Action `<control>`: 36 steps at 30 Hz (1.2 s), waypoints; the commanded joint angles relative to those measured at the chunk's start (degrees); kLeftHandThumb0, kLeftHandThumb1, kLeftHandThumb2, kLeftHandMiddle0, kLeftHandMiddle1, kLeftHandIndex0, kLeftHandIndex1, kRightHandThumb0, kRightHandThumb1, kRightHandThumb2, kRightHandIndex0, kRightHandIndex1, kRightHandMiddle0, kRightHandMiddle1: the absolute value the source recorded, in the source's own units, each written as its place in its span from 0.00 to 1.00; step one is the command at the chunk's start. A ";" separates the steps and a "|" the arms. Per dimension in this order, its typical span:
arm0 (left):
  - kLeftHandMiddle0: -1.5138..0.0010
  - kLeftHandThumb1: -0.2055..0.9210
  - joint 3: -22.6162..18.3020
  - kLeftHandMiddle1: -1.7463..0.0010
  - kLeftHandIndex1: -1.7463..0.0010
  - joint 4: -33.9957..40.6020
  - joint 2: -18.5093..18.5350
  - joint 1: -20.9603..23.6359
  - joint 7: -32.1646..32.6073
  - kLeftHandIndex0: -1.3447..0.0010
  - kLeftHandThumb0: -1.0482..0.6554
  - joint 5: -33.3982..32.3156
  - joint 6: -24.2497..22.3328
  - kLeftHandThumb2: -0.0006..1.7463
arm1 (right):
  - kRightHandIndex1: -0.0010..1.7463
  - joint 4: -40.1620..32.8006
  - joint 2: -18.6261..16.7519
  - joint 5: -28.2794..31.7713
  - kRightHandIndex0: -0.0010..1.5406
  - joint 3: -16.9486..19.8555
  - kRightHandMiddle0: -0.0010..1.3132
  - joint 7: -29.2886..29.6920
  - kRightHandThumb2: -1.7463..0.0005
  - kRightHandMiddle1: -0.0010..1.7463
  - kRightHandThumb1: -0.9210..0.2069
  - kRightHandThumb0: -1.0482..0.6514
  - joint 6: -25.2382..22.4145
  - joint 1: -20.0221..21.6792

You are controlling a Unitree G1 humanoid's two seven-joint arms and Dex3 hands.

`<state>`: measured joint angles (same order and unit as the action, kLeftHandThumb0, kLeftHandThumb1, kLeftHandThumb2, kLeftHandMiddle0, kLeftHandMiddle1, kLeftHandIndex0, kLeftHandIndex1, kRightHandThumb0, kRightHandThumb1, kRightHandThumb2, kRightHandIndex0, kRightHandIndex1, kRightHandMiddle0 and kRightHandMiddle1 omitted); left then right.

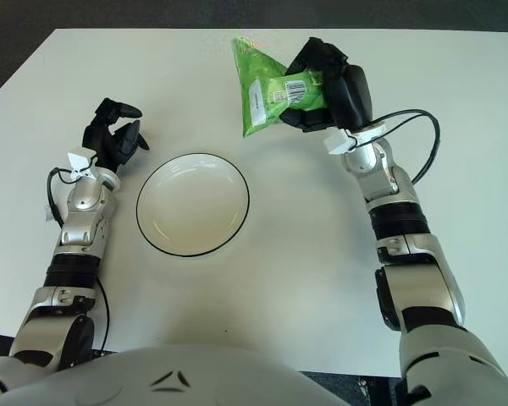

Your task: Put the snack into the plate.

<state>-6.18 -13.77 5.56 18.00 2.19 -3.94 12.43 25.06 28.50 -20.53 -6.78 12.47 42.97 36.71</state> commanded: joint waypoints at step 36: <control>0.51 1.00 -0.14 0.00 0.12 -3.96 -4.59 -3.93 3.75 0.70 0.41 0.02 -0.92 0.19 | 1.00 -22.08 -9.11 1.76 0.29 -7.75 0.42 -18.90 0.40 1.00 0.36 0.86 -2.52 -0.93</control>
<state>-6.86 -14.39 4.09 19.11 5.14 -4.01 12.03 5.48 19.75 -22.22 -13.74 -3.60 41.41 36.63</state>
